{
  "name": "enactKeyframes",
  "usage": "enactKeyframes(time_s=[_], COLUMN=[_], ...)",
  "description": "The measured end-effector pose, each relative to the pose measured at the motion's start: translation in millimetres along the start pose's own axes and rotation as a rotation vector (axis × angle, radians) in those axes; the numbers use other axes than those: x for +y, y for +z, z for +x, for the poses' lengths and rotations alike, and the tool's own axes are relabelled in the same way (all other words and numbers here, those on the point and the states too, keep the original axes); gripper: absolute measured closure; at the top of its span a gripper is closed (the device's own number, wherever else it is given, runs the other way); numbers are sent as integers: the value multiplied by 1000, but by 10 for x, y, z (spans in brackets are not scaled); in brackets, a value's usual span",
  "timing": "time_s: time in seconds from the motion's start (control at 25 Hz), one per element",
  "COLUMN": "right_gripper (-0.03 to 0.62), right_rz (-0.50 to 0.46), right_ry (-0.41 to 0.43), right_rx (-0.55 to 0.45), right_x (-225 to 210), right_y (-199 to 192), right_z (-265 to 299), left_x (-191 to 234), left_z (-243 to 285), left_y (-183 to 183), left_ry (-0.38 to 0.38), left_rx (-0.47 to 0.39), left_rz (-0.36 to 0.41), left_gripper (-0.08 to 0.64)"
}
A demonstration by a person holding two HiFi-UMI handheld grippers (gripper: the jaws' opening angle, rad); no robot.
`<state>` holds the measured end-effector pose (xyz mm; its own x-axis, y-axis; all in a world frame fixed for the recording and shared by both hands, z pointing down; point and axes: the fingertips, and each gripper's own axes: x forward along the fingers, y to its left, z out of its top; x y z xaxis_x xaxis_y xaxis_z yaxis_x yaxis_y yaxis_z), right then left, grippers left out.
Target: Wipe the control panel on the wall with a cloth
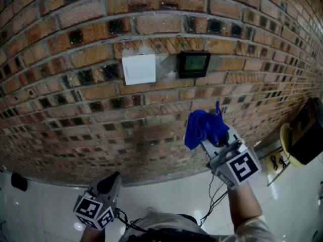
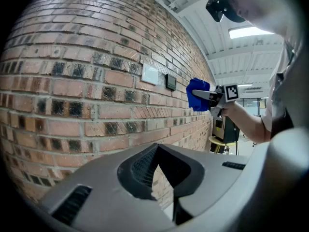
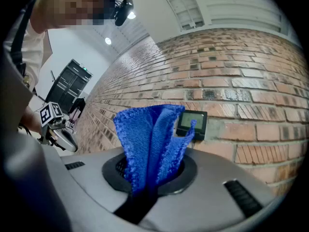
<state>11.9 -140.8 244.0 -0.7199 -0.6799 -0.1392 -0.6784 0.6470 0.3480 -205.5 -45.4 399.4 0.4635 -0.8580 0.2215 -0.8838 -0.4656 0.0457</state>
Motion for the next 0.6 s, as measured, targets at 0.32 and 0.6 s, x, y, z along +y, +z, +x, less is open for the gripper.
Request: enactKeyframes(time_s=[0.32,0.6], right_gripper=[506,506], right_rz=[-84,-160], right_ry=[-85,-102], right_rx=[-64,-44], right_x=[-380,-528], right_y=[384,467], right_z=[898,1235], left_x=[429,460], left_z=[1,141], left_y=[-100,-131], left_ry=[-23,-43], left_rx=[4,-11], left_rz=[0,-16], left_gripper=[558,559])
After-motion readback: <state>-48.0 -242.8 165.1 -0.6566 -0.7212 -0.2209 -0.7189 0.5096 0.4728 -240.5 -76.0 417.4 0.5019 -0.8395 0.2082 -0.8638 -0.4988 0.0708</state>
